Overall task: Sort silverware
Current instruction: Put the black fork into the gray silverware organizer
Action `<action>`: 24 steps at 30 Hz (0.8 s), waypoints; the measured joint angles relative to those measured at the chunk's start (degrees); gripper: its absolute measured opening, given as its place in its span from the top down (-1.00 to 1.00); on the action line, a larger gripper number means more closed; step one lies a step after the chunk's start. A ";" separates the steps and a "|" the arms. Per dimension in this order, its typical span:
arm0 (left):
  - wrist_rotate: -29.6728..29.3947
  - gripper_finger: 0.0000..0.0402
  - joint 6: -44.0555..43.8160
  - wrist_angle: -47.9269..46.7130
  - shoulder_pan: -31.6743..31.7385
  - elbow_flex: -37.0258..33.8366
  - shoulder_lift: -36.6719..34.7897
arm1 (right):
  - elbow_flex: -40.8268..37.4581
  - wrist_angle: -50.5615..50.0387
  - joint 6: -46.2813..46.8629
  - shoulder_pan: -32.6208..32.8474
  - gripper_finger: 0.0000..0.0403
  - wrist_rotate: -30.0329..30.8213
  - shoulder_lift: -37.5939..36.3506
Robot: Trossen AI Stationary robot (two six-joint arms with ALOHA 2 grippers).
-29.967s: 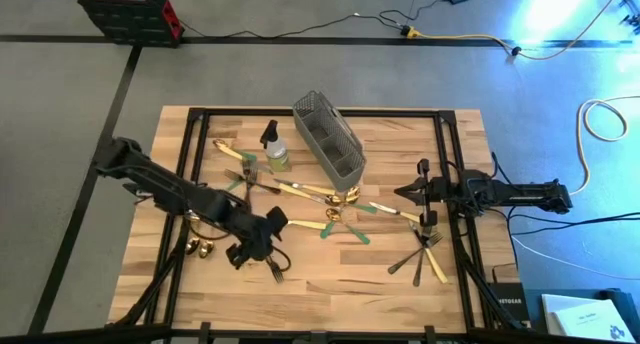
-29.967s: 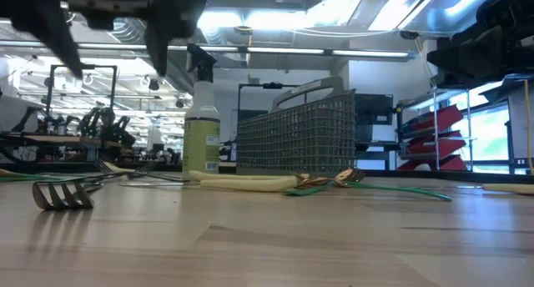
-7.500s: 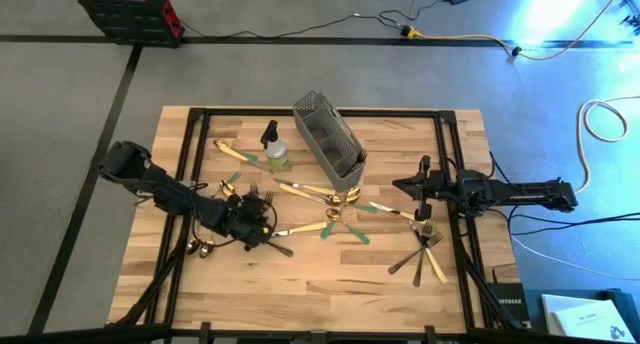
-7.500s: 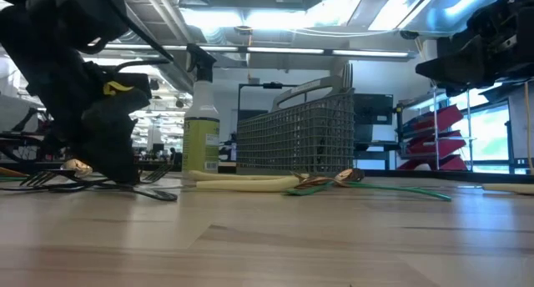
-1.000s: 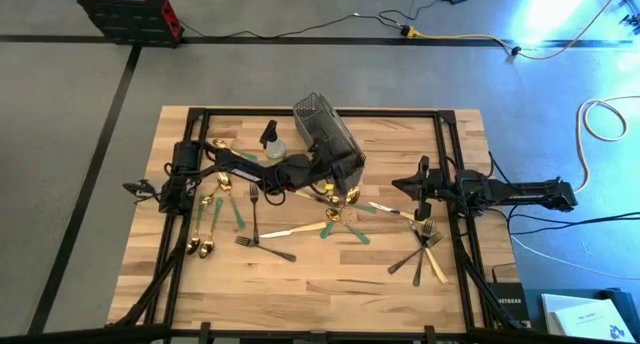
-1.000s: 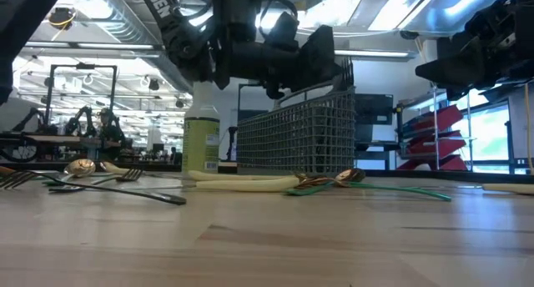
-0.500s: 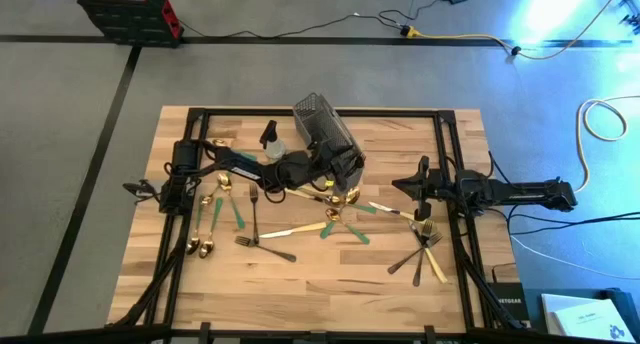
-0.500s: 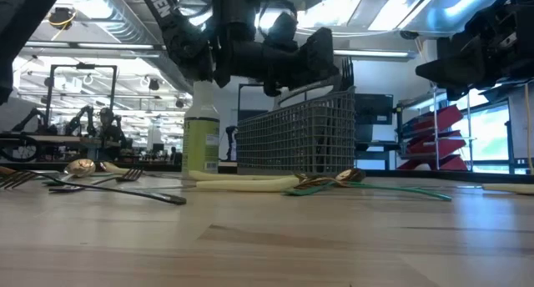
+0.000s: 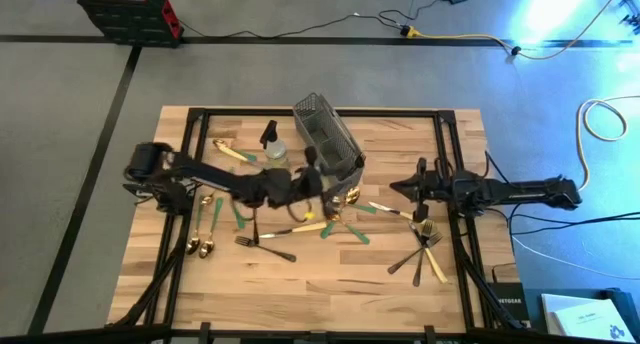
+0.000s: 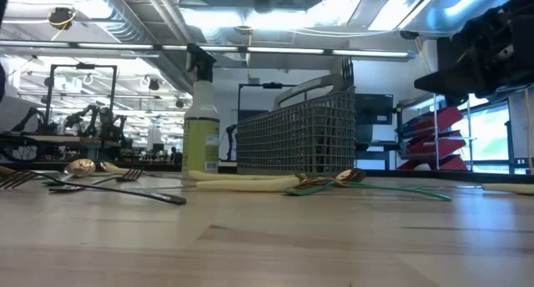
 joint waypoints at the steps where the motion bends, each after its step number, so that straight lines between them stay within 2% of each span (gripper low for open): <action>1: -0.90 0.47 -0.67 -5.21 -1.49 0.00 -2.04 | 0.01 0.00 0.25 -0.02 1.00 0.01 0.97; 5: -6.20 0.47 -9.53 -25.45 -7.10 -0.87 -9.74 | 0.01 0.04 1.04 -0.02 1.00 0.27 5.24; 7: -10.35 0.47 -17.91 -30.05 -10.37 -4.22 -13.33 | 0.01 0.28 2.51 0.00 1.00 0.78 7.19; 9: -17.07 0.47 -26.06 -33.93 -13.95 -8.53 -16.86 | 0.01 0.99 5.00 0.00 1.00 1.68 8.96; 11: -26.29 0.47 -37.01 -40.89 -17.60 -13.17 -20.43 | 0.01 1.33 6.88 0.00 1.00 2.33 10.23; 14: -36.02 0.47 -60.89 -51.43 -22.11 -20.44 -24.56 | -0.01 1.39 8.99 0.00 1.00 4.04 11.79; 16: -36.52 0.47 -75.18 -55.30 -24.53 -25.06 -25.56 | 0.01 1.50 10.31 0.00 1.00 4.92 12.60; 17: -35.32 0.47 -79.37 -55.35 -25.42 -27.12 -25.54 | 0.01 1.56 10.74 0.00 1.00 5.25 12.87; 21: -29.97 0.47 -90.06 -57.03 -28.09 -33.73 -23.34 | 0.01 1.67 12.86 0.00 1.00 5.45 13.16; 24: -29.26 0.47 -99.48 -57.89 -28.30 -36.18 -21.87 | 0.01 2.05 13.41 0.00 1.00 5.49 13.14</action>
